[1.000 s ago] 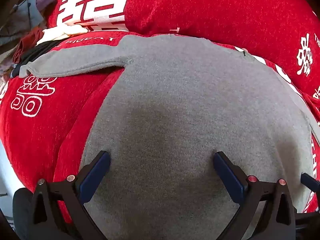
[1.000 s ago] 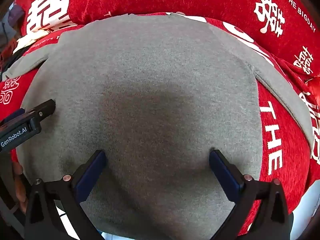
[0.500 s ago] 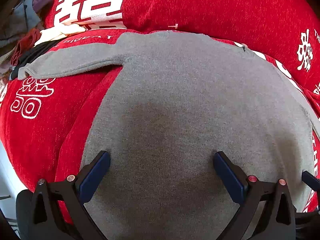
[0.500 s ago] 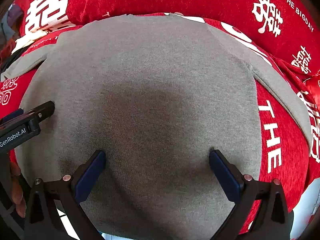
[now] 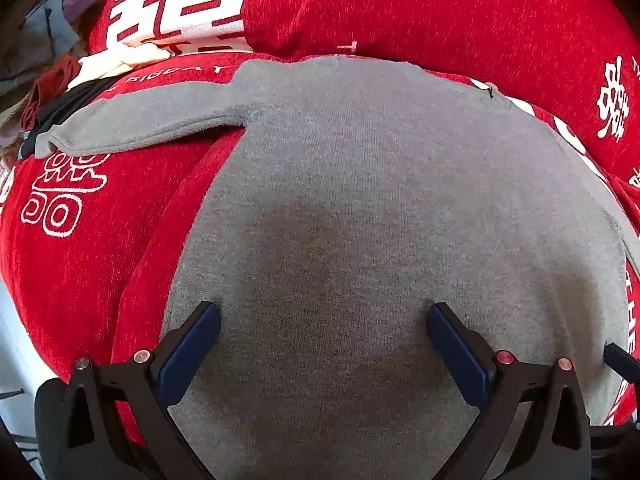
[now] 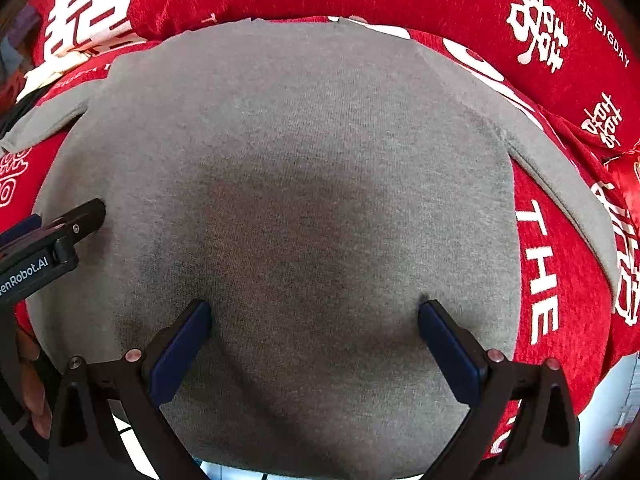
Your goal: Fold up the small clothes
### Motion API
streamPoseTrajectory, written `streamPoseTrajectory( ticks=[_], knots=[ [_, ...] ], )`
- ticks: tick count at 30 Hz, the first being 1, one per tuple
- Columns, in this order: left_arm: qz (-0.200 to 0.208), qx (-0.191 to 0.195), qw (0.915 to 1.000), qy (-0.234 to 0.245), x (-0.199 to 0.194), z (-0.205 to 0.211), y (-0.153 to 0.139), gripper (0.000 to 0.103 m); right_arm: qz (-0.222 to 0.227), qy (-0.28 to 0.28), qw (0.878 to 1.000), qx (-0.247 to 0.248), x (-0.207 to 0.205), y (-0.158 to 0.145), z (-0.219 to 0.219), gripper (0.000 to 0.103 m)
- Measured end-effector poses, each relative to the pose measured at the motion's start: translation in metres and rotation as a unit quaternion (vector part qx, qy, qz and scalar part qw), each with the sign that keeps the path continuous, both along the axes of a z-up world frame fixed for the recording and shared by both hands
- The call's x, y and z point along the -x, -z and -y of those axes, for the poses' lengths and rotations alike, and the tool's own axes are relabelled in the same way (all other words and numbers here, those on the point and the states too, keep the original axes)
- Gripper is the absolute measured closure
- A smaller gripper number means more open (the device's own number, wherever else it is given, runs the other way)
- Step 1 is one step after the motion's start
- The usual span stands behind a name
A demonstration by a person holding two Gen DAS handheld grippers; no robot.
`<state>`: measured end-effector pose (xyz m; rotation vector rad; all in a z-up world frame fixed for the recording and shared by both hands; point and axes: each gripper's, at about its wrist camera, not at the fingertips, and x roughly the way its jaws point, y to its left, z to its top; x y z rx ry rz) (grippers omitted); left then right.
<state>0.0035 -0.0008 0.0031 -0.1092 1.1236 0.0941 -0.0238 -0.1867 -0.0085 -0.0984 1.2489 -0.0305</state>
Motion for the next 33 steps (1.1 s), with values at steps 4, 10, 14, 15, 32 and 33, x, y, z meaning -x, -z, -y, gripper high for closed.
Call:
streamPoseTrajectory(
  ticks=[4, 10, 14, 15, 32, 33],
  knots=[
    [-0.016, 0.009, 0.9998, 0.006, 0.000, -0.002, -0.002, 0.000, -0.018, 0.011, 1.000, -0.009, -0.003, 0.000, 0.003, 0.000],
    [-0.061, 0.045, 0.9971, 0.009, 0.007, 0.003, -0.005, 0.000, -0.012, 0.017, 1.000, -0.010, 0.000, 0.001, 0.002, 0.000],
    [-0.060, 0.008, 0.9976, 0.036, 0.013, 0.018, -0.001, 0.000, -0.007, 0.021, 1.000, -0.011, 0.002, 0.000, 0.002, 0.000],
    [-0.058, 0.008, 0.9977, 0.034, 0.014, 0.018, -0.001, 0.000, -0.006, 0.021, 1.000, -0.011, 0.002, 0.000, 0.002, 0.000],
    [-0.069, 0.009, 0.9971, 0.031, 0.010, 0.017, -0.001, 0.000, -0.001, 0.014, 1.000, -0.010, 0.002, -0.002, 0.000, 0.000],
    [-0.072, 0.010, 0.9969, 0.031, 0.009, 0.016, -0.001, 0.000, -0.003, 0.012, 1.000, -0.009, 0.002, -0.003, 0.001, 0.000]
  ],
)
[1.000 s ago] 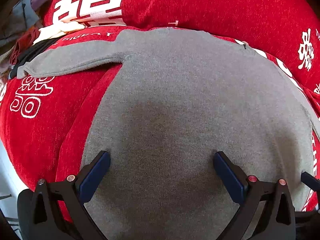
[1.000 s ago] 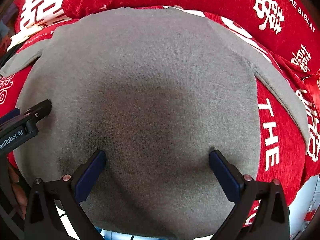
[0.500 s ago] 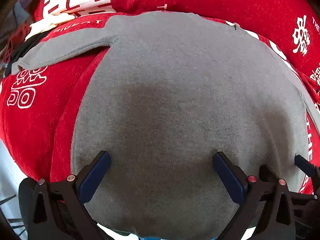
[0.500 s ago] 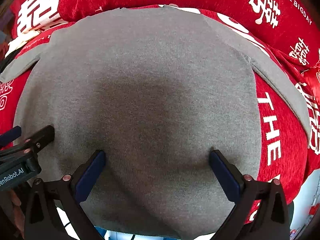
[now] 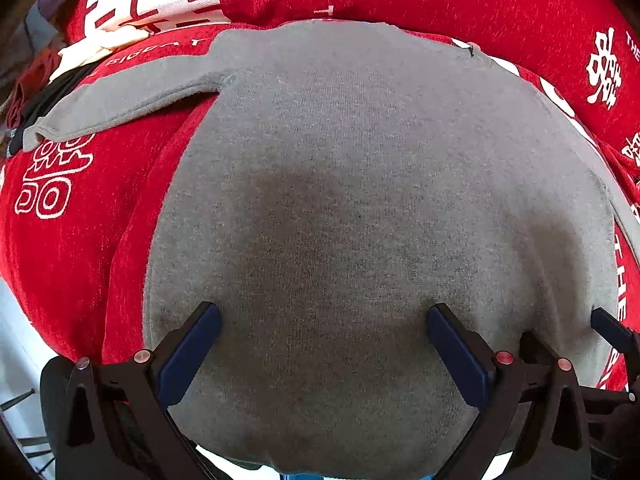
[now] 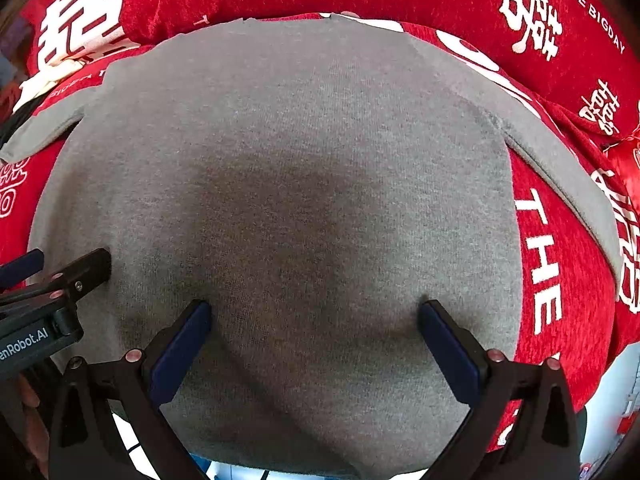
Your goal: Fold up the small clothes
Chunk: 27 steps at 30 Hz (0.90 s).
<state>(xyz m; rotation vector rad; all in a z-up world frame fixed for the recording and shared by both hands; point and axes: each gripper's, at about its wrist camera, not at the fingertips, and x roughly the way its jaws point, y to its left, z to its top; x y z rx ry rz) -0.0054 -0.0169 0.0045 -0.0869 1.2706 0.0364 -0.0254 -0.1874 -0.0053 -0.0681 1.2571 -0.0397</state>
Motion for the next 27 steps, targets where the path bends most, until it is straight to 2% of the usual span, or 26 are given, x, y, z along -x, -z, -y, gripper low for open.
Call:
streamPoseTrajectory(
  ticks=[3, 11, 27],
  knots=[
    [-0.008, 0.001, 1.0000, -0.001, -0.002, -0.002, -0.002, 0.000, -0.004, -0.008, 1.000, 0.003, -0.002, -0.004, 0.000, 0.000],
    [-0.005, -0.012, 0.9998, 0.013, -0.004, 0.006, -0.013, 0.000, 0.030, -0.027, 0.999, 0.015, -0.004, -0.028, 0.002, 0.000],
    [0.035, -0.055, 0.9960, 0.062, -0.034, 0.070, -0.048, 0.000, 0.061, 0.034, 0.997, -0.019, -0.019, -0.043, 0.063, 0.000]
  ],
)
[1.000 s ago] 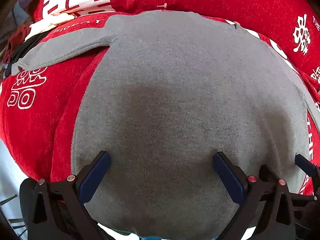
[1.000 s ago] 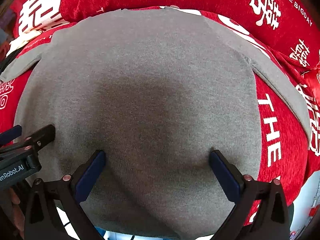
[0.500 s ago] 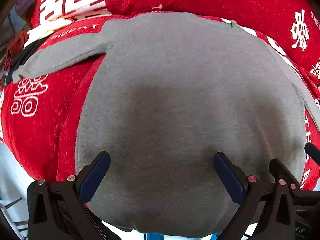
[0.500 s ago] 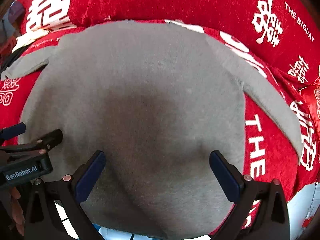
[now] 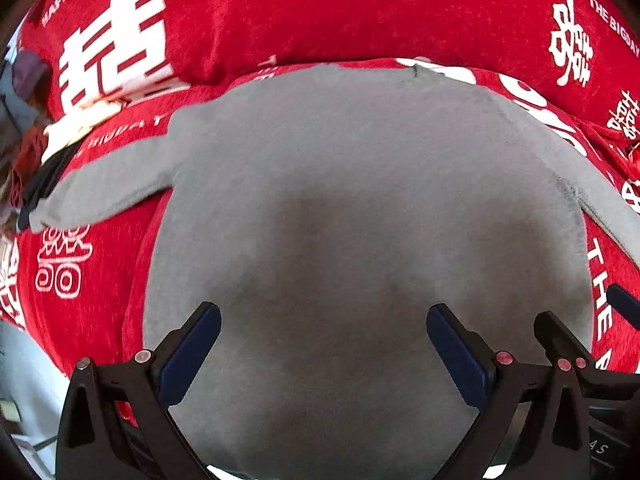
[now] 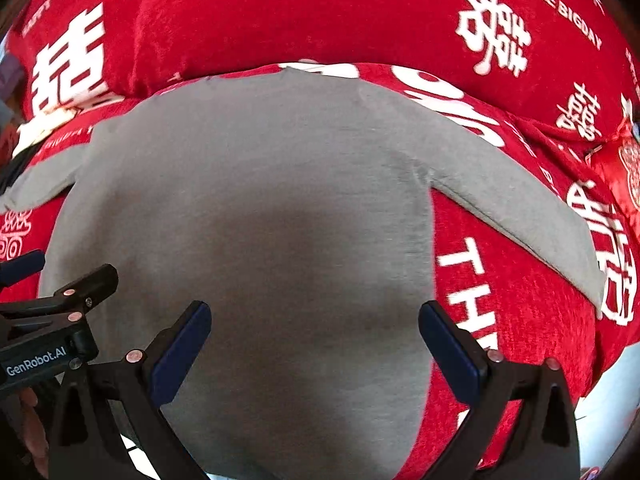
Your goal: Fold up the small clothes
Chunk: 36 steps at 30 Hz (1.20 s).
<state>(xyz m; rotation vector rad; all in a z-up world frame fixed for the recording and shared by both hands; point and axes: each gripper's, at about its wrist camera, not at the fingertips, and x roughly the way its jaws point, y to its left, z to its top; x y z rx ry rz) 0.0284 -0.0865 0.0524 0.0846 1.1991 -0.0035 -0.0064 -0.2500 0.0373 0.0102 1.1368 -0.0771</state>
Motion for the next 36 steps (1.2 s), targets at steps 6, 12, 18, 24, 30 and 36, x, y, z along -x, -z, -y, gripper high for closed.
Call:
streamPoseTrajectory(
  ticks=[6, 12, 18, 24, 30, 36],
  knots=[
    [0.006, -0.011, 0.9996, 0.026, -0.013, 0.038, -0.002, 0.000, 0.003, 0.037, 0.999, -0.012, -0.001, 0.002, 0.038, 0.000],
    [0.005, -0.014, 0.9983, 0.056, -0.027, 0.080, -0.001, 0.000, 0.002, 0.085, 0.996, -0.024, 0.000, 0.009, 0.088, 0.000],
    [-0.010, -0.010, 0.9975, 0.070, -0.046, 0.116, 0.010, 0.000, 0.005, 0.160, 0.986, -0.039, 0.009, 0.017, 0.161, 0.000],
    [-0.022, -0.010, 0.9968, 0.077, -0.065, 0.147, 0.019, 0.000, 0.017, 0.263, 0.962, -0.068, 0.029, 0.028, 0.256, 0.000],
    [-0.031, -0.014, 0.9955, 0.088, -0.071, 0.170, 0.029, 0.000, 0.076, 0.327, 0.933, -0.130, 0.044, 0.034, 0.333, 0.000],
    [-0.030, -0.003, 0.9950, 0.095, -0.079, 0.186, 0.032, 0.000, 0.137, 0.364, 0.899, -0.204, 0.050, 0.039, 0.381, 0.007]
  ],
)
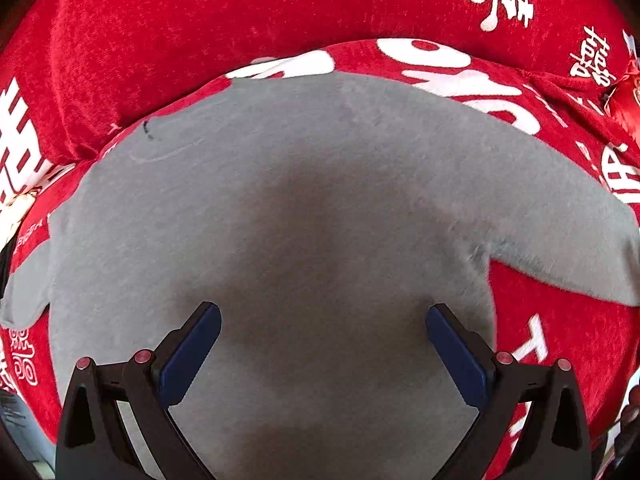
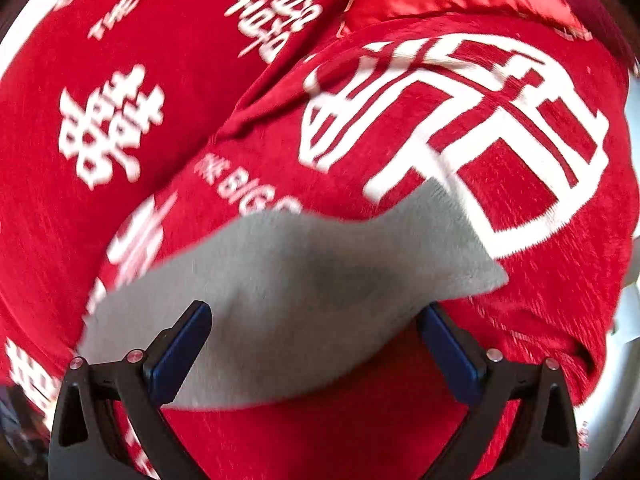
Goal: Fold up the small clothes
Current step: 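Grasp the grey sleeve cuff with the right gripper and lift it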
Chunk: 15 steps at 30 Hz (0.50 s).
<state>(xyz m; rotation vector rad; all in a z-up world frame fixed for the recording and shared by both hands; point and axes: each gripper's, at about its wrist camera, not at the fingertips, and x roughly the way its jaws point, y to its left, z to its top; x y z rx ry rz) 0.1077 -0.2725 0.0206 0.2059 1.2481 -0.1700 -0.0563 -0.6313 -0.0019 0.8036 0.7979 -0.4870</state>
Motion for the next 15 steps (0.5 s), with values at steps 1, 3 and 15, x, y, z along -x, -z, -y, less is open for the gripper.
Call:
streamPoseTrajectory(
  ticks=[1, 3, 15],
  knots=[
    [-0.001, 0.005, 1.0000, -0.001, -0.003, 0.001, 0.000, 0.000, 0.004, -0.001, 1.000, 0.000, -0.001, -0.001, 0.002, 0.019],
    [-0.004, 0.014, 0.9998, -0.013, -0.013, 0.001, 0.000, 0.000, 0.010, -0.011, 1.000, 0.011, -0.005, -0.006, 0.005, 0.051],
    [-0.029, 0.029, 0.9977, -0.055, -0.105, 0.018, 0.023, 0.000, 0.007, -0.047, 0.999, 0.028, -0.032, -0.006, 0.015, 0.085]
  ],
)
